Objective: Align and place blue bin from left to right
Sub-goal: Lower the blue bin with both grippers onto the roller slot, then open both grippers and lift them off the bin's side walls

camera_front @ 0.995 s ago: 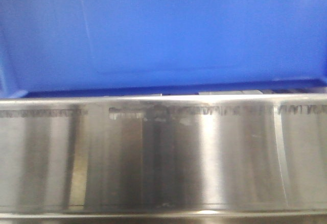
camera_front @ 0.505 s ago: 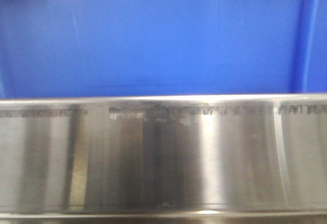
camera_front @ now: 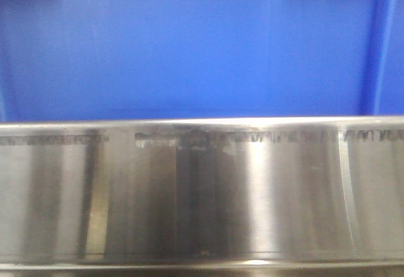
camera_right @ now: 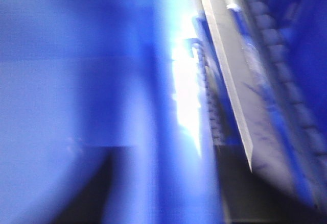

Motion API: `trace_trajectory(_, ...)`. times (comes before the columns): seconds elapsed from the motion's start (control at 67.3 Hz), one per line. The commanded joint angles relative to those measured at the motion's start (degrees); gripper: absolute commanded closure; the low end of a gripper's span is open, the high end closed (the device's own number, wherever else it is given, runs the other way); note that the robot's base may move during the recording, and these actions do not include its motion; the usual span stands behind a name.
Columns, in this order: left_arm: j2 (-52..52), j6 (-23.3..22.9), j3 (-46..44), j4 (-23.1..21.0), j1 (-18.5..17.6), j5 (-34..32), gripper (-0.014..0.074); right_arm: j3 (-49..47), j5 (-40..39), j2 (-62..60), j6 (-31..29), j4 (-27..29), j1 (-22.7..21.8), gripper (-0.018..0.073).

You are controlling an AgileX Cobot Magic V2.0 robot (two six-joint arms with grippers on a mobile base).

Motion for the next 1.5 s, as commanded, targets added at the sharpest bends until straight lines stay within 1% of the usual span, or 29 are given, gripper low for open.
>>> trace_trajectory(0.0, -0.6, -0.4, -0.6, -0.6, -0.4, -1.2, 0.0157, -0.6, -2.0, -0.4, -0.4, -0.5, 0.2, 0.0058)
trace_trajectory(0.045, -0.6, -0.4, -0.6, -0.6, -0.4, -1.0, 0.0107, -0.9, -1.7, -0.6, -0.4, -0.5, 0.2, 0.0035)
trace_trajectory(0.104, -0.7, -0.4, -0.7, -0.5, -0.4, -1.0, 0.0071, -1.6, -1.1, -0.8, -0.4, -0.5, 0.2, 0.0030)
trace_trajectory(0.208, -1.3, -0.4, -0.7, -0.5, -0.4, -1.0, 0.0071, -3.6, 0.9, -1.2, -0.5, -0.5, 0.2, 0.0031)
trace_trajectory(0.282, -2.1, -0.4, -0.7, -0.5, -0.4, -1.0, 0.0095, -4.9, 1.8, -1.4, -1.3, -0.5, 0.2, 0.0032)
trace_trajectory(0.327, -2.7, -0.4, -1.0, -0.5, -0.4, -1.0, 0.0141, -5.7, 2.1, -1.8, -2.2, -0.5, 0.2, 0.0039)
trace_trajectory(0.356, -3.0, -0.4, -1.1, -0.5, -0.4, -0.9, 0.0181, -5.8, 2.2, -1.8, -2.5, -0.5, 0.2, 0.0060)
trace_trajectory(0.386, -3.4, -0.4, -1.6, -0.5, -0.4, -0.8, 0.0232, -6.0, 2.5, -2.1, -2.5, -0.5, 0.2, 0.0079)
trace_trajectory(0.401, -3.6, -0.4, -1.9, -0.5, -0.4, -0.7, 0.0276, -6.1, 2.7, -2.1, -2.5, -0.5, 0.2, 0.0095)
trace_trajectory(0.416, -3.9, -0.4, -1.9, -0.5, -0.4, -0.7, 0.0291, -6.2, 2.9, -2.1, -2.5, -0.5, 0.2, 0.0124)
trace_trajectory(0.431, -4.1, -0.4, -2.2, -0.5, -0.4, -0.7, 0.0339, -6.3, 3.2, -2.1, -2.5, -0.5, 0.2, 0.0146)
trace_trajectory(0.445, -4.1, -0.4, -2.3, -0.5, -0.4, -0.7, 0.0355, -6.4, 3.5, -2.1, -2.5, -0.5, 0.2, 0.0169)
trace_trajectory(0.475, -4.5, -0.4, -2.7, -0.2, -0.4, -0.6, 0.0421, -6.4, 3.8, -2.3, -2.5, -0.5, 0.2, 0.0209)
trace_trajectory(0.52, -4.8, -0.4, -2.9, 0.2, -0.4, -0.9, 0.0536, -6.4, 4.2, -2.3, -2.5, -0.5, 0.2, 0.0312)
trace_trajectory(0.579, -5.1, -0.4, -3.2, 1.5, -0.4, -1.9, 0.0661, -6.4, 4.2, -2.3, -2.5, -0.5, 0.2, 0.0445)
trace_trajectory(0.594, -5.1, -0.4, -3.3, 1.5, -0.4, -1.9, 0.0692, -6.4, 4.2, -2.4, -2.5, -0.5, 0.2, 0.0496)
trace_trajectory(0.609, -5.1, -0.4, -3.3, 1.6, -0.4, -1.8, 0.0706, -6.4, 4.2, -2.4, -2.5, -0.5, 0.2, 0.0531)
trace_trajectory(0.668, -5.1, -0.2, -3.5, 1.7, -0.4, -1.7, 0.0708, -6.4, 4.2, -2.8, -2.5, -0.5, 0.2, 0.0659)
trace_trajectory(0.742, -5.3, -0.2, -3.6, 1.7, -0.4, -1.2, 0.0708, -6.4, 4.2, -3.6, -2.5, -0.5, 0.2, 0.0623)
trace_trajectory(0.861, -6.5, -0.2, -3.6, 1.2, -0.4, -0.1, 0.0708, -6.4, 4.2, -5.6, -2.5, -0.5, 0.2, 0.0629)
trace_trajectory(0.906, -7.3, -0.1, -3.6, 1.4, -0.6, -0.9, 0.0708, -6.4, 4.2, -6.5, -2.6, -0.5, 0.3, 0.0629)
trace_trajectory(0.965, -8.7, 0.9, -3.4, 2.2, -0.9, -1.8, 0.0708, -6.3, 3.9, -8.0, -4.3, -0.5, 0.4, 0.0629)
trace_trajectory(1.039, -10.7, 0.9, -2.2, 3.1, -1.4, -4.3, 0.0708, -5.6, 2.2, -9.8, -6.5, -0.5, 0.5, 0.0639)
trace_trajectory(1.128, -13.8, 0.9, 1.1, 2.8, -2.1, -10.1, 0.0708, -2.3, -3.8, -13.1, -8.4, -0.5, 0.5, 0.0639)
trace_trajectory(1.218, -18.7, 0.9, 6.4, 2.8, -3.1, -19.0, 0.0708, 3.2, -10.3, -17.4, -9.0, -0.5, 0.5, 0.0639)
trace_trajectory(1.262, -20.9, 0.9, 9.9, 2.8, -3.3, -22.9, 0.0708, 6.7, -14.6, -20.0, -9.6, -0.5, 0.5, 0.0639)
trace_trajectory(1.321, -24.2, 0.9, 13.9, 2.8, -3.3, -28.2, 0.0708, 10.9, -18.2, -23.1, -10.3, -0.5, 0.5, 0.0639)
trace_trajectory(1.485, -32.6, 0.9, 26.5, 3.8, -3.3, -41.5, 0.0708, 22.2, -30.9, -32.0, -14.6, -0.6, 0.5, 0.0639)
